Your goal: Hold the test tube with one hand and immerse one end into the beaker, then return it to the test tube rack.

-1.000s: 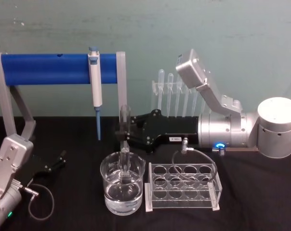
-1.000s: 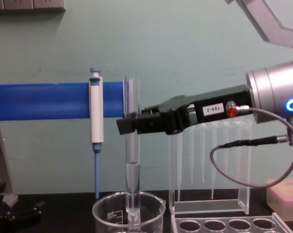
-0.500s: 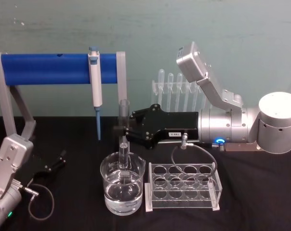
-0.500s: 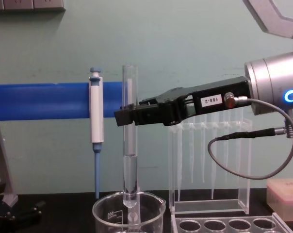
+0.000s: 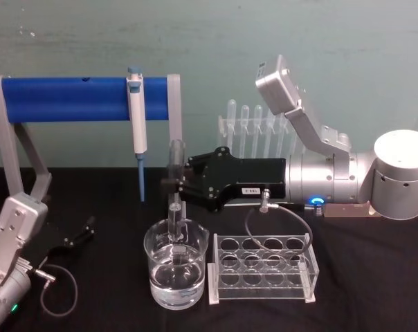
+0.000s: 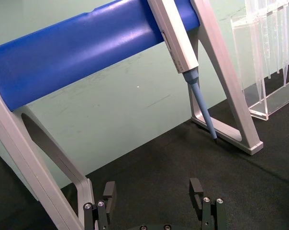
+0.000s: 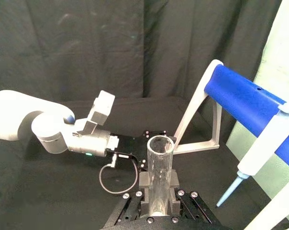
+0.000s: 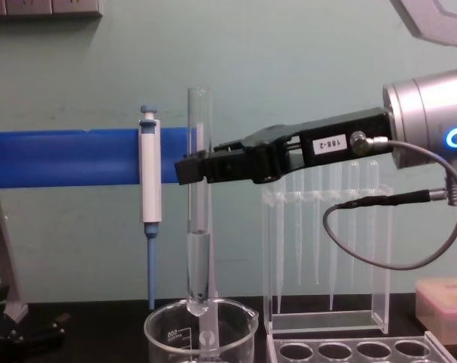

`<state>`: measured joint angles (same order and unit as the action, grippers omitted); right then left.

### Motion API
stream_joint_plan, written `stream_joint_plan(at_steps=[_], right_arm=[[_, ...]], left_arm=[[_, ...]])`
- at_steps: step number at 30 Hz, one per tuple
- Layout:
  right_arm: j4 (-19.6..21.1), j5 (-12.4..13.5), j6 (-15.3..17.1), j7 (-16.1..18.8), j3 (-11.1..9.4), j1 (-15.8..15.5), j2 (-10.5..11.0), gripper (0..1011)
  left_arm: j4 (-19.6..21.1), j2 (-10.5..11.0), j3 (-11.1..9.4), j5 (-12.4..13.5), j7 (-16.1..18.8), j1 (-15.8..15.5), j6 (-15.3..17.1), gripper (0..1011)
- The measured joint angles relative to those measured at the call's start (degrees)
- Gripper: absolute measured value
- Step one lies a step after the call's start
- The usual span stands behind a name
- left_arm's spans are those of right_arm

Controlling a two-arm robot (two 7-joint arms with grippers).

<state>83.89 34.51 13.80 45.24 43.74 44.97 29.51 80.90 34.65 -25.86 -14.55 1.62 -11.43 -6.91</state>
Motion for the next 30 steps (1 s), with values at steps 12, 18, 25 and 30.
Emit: stream_joint_plan(at_steps=[12,18,25,30], right_arm=[[3.6,1.3,1.7,-1.1,0.1,-0.2,1.9,238],[6.4,2.0,2.3,-1.9,-0.6,-1.0,3.9,238],[10.3,3.0,2.8,-3.2,-1.8,-2.8,6.7,238],[14.6,4.2,3.1,-5.1,-3.3,-5.6,9.9,238]], left_arm=[[0.0,0.0,0.0,0.0,0.0,0.0,0.0,1000],[0.0,0.0,0.0,0.0,0.0,0.0,0.0,1000],[0.0,0.0,0.0,0.0,0.0,0.0,0.0,1000],[0.0,0.0,0.0,0.0,0.0,0.0,0.0,1000]])
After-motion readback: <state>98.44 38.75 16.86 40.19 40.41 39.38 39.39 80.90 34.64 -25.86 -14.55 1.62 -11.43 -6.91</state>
